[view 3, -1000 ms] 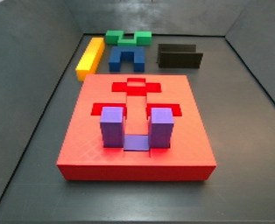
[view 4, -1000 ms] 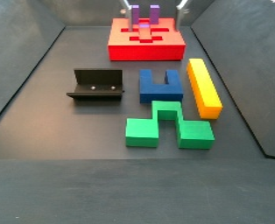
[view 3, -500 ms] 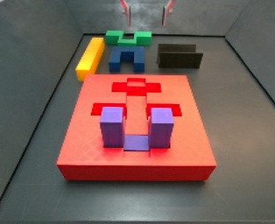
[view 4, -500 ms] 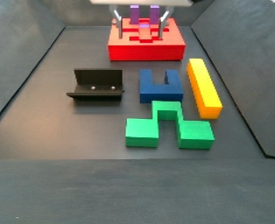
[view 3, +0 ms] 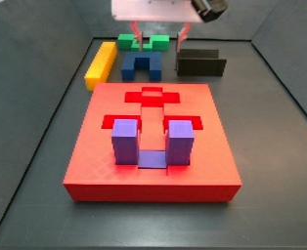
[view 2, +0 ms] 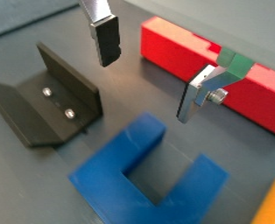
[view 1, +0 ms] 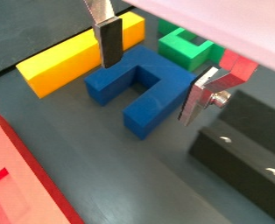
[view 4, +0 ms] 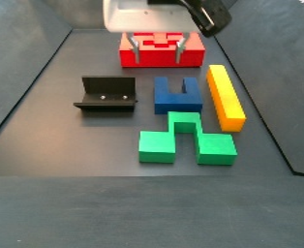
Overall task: Pick up the blue object. Move up. Place the blue object on the fixture. Regrasp the blue object. Move to above the board. Insert the blue object.
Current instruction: Pick up the blue object.
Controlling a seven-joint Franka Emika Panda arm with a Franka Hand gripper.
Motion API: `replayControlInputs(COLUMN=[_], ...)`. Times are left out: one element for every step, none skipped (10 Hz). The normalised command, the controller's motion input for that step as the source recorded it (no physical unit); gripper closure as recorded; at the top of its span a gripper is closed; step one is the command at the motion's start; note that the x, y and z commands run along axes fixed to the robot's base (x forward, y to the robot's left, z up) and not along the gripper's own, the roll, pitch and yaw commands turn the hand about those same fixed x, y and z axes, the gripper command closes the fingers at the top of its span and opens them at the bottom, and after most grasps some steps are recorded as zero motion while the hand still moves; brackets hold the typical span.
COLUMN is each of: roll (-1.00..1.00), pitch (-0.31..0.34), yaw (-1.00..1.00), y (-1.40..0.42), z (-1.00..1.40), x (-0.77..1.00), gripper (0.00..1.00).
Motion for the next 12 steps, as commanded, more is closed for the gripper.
replayControlInputs(roll=[0.11,0.21,0.23,0.22,0.18,0.22,0.22,0.20,0.21,0.20,0.15,0.11], pitch=[0.000,0.020,0.089,0.134,0.137,0.136,0.116,0.077,0.029,0.000,0.000,0.013], yaw=[0.02,0.00,0.00,-0.05,-0.05,-0.02,0.00,0.00,0.06,0.05,0.00,0.00], y=[-0.08,-0.09,0.00,0.01,0.06,0.00,0.00,0.00,0.00,0.00,0.00,0.01], z=[-0.30,-0.22,-0.18,-0.07,0.00,-0.05,-0.15,-0.25,-0.35,-0.43,-0.45,-0.22], x=[-0.31,-0.15,0.09,0.25,0.25,0.13,0.00,-0.02,-0.14,-0.12,0.00,0.17], gripper=[0.00,0.00,0.00,0.00,0.00,0.00,0.00,0.00,0.00,0.00,0.00,0.00])
